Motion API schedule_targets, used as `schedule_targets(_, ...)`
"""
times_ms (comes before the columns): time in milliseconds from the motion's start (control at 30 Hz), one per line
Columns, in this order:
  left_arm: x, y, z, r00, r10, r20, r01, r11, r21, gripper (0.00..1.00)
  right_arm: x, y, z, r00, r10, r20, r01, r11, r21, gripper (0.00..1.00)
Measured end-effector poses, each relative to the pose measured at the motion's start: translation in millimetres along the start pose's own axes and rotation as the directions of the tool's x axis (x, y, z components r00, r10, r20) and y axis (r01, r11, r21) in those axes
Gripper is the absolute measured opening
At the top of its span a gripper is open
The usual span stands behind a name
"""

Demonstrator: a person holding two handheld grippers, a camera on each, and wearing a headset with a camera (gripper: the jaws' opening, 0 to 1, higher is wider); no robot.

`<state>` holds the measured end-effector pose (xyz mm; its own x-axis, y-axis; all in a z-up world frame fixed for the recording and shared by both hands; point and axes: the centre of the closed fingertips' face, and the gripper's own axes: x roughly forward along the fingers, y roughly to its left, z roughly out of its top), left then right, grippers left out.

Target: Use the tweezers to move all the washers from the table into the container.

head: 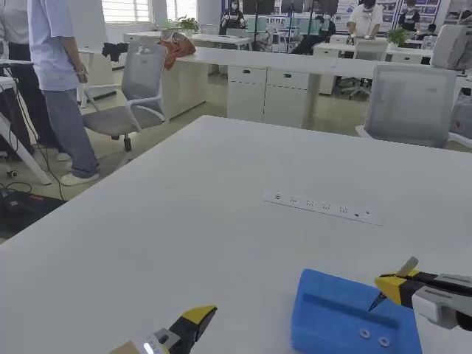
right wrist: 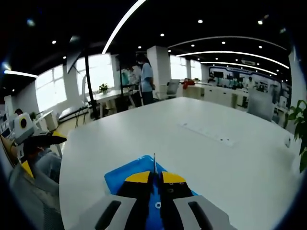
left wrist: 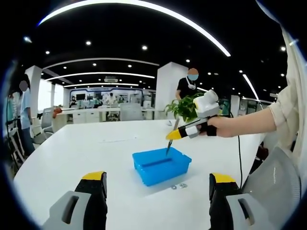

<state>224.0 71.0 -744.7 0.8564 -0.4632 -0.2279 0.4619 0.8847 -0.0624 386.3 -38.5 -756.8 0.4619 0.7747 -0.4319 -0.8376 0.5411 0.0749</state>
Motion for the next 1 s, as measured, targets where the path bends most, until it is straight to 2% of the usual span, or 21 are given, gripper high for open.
schedule_targets(233,0.2,-0.9,-2.1,0.9999,-0.003,-0.011,0.003,1.000,0.006,0.90,-15.2,7.1,12.2,0.9981,-0.002,0.062,0.001,1.000,0.016,0.03)
schedule_targets(533,0.9,-2.7,-3.6,0.9997,-0.012,-0.020,0.012,1.000,0.011,0.89,-31.6,19.5,18.6,0.9938,0.001,0.111,-0.006,0.999,0.040,0.03)
schedule_targets(800,1.1,-3.2,-2.4,0.9998,-0.016,-0.011,0.016,1.000,0.006,0.89,-47.4,32.3,12.1,0.9922,0.006,0.125,-0.013,0.998,0.056,0.03)
schedule_targets(1000,1.7,-5.1,-4.1,0.9995,-0.027,-0.019,0.027,1.000,0.007,0.89,-53.3,42.2,-2.2,0.9936,0.013,0.112,-0.022,0.997,0.078,0.03)
